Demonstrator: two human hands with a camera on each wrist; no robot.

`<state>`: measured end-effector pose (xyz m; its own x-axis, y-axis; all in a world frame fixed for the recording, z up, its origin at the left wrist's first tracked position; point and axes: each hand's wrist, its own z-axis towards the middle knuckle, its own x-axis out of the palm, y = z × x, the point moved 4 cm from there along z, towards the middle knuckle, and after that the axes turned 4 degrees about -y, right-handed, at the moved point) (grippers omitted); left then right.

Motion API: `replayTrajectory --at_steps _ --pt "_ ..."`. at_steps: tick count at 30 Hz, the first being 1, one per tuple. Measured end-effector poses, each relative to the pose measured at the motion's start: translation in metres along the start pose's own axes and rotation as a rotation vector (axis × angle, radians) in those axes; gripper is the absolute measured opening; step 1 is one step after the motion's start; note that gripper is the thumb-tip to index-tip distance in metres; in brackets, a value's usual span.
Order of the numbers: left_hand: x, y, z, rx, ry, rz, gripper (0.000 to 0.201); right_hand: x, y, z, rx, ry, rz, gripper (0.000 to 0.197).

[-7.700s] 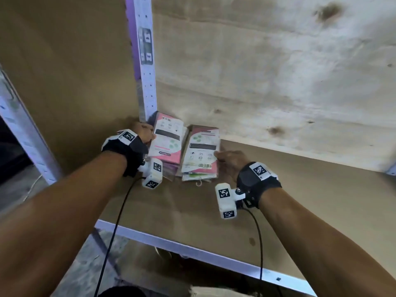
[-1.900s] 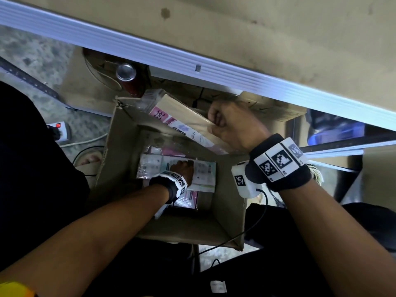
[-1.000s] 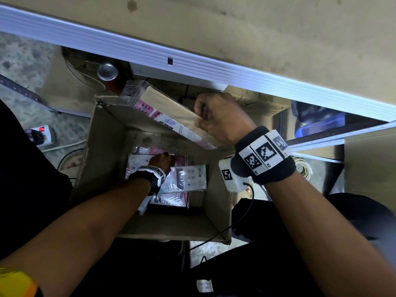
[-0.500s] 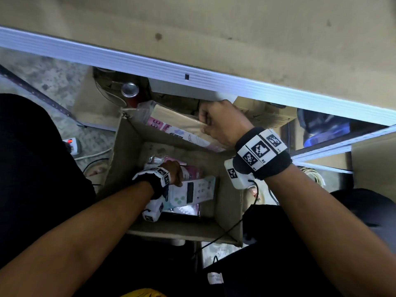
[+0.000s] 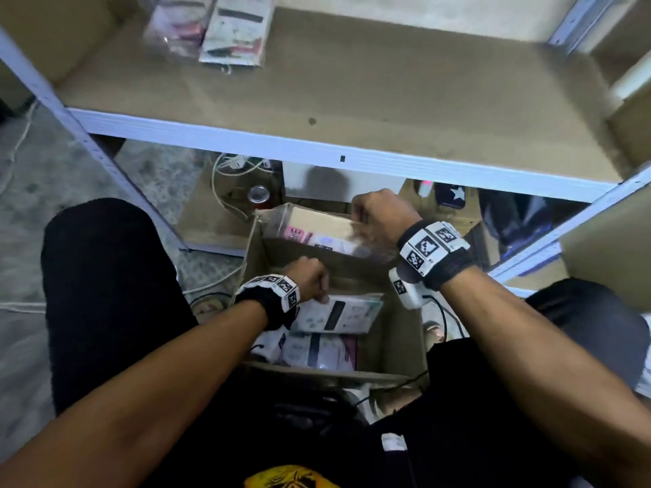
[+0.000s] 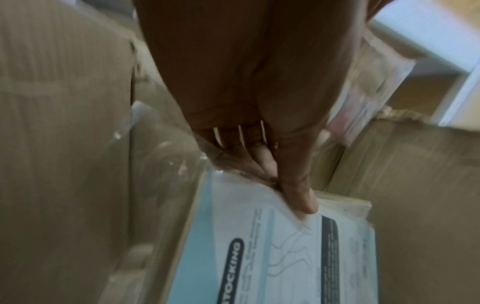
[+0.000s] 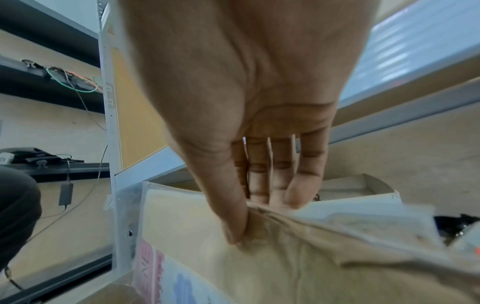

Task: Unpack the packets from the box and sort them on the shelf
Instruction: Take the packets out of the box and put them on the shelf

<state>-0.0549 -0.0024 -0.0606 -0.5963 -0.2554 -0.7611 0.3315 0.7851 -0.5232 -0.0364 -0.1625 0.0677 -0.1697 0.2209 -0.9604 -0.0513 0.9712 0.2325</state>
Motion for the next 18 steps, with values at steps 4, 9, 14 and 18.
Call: replayTrajectory --at_steps 4,9,14,18 --pt "-0.035 -0.021 -0.016 0.125 -0.087 -0.013 0.017 -0.012 0.008 -0.013 0.028 -0.053 -0.053 0.010" --pt "-0.087 -0.046 -0.043 0.276 -0.217 -0.052 0.011 -0.046 0.018 -0.039 0.045 -0.100 -0.109 0.009" --pt "-0.135 -0.069 -0.073 0.373 -0.288 -0.047 0.012 -0.094 0.030 -0.063 0.021 -0.179 -0.101 0.013" --pt "-0.175 -0.085 -0.094 0.410 -0.333 -0.024 0.013 -0.131 0.028 -0.081 0.039 -0.246 -0.099 0.013"
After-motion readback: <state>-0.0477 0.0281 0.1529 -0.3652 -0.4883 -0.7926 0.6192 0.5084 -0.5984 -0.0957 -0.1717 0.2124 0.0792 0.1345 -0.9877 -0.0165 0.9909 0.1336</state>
